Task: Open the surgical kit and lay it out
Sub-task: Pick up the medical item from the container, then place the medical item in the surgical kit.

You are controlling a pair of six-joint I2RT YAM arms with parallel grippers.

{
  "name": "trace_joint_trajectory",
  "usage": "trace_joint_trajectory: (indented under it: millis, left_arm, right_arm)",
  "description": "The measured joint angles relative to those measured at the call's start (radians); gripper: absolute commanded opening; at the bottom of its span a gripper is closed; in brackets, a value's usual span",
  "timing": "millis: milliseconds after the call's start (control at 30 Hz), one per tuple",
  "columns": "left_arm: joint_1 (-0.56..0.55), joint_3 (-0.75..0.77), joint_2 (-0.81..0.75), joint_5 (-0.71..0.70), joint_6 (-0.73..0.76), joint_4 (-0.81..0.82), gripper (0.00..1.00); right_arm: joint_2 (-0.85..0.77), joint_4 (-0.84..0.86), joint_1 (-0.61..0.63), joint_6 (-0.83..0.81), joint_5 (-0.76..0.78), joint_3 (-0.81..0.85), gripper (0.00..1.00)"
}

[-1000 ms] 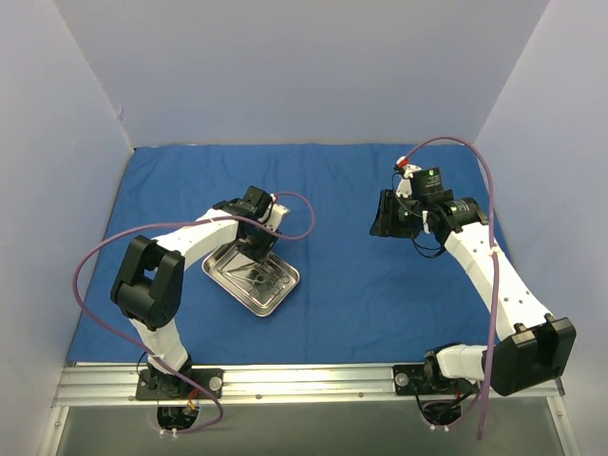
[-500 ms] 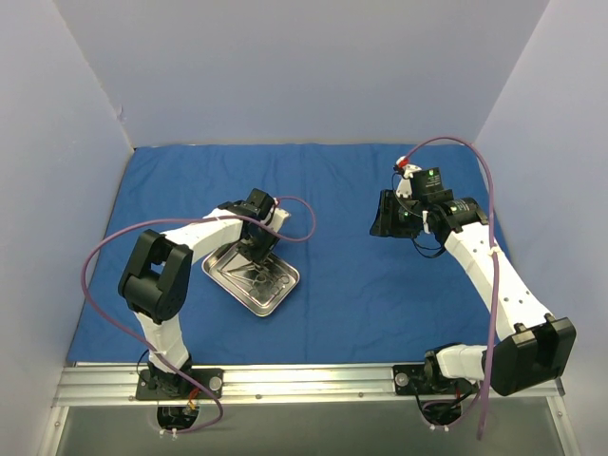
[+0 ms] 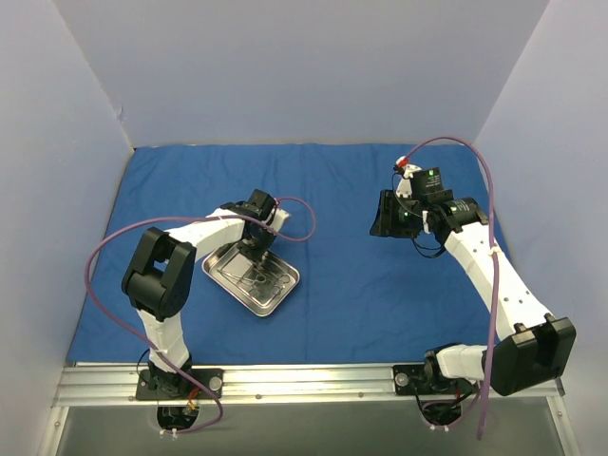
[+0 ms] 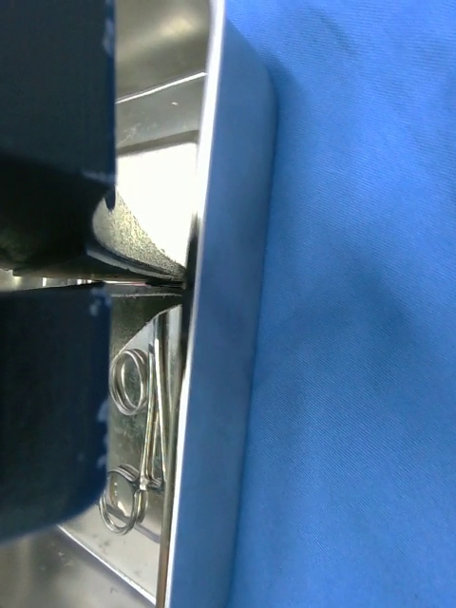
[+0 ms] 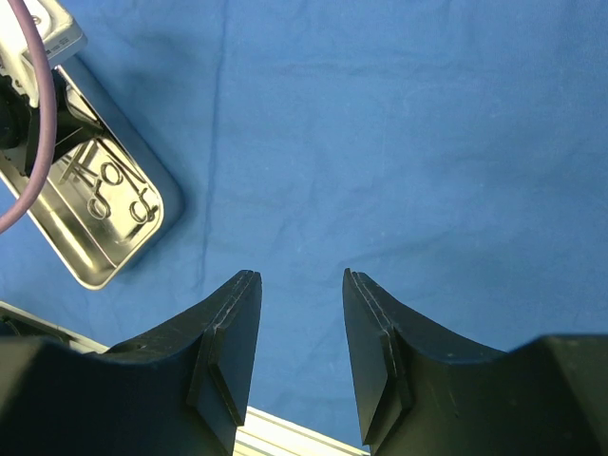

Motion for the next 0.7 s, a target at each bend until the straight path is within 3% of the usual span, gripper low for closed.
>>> trace_joint_trajectory:
  millis: [233,367,500,700]
  left_arm:
    - [0.001,0.058,-0.097,-0.064,-0.068,-0.109,0.02]
    - [0.01,0.216,-0.2,-0.056,-0.176,-0.177,0.02]
    - [0.028,0.318,-0.311,0.102,-0.326,-0.14,0.02]
    - [0.031,0.247,-0.37,0.393,-0.559,0.023,0.02]
  right_arm:
    - [0.034,0.003,0.0,0.001,-0.013,0.018,0.41]
    - [0.081,0.049,0.0,0.006,-0.098,0.044,0.53]
    - [0.152,0.117,0.013,0.016,-0.264,0.067,0.6]
    - [0.204,0.32,0.092,0.113,-0.533,0.071,0.66]
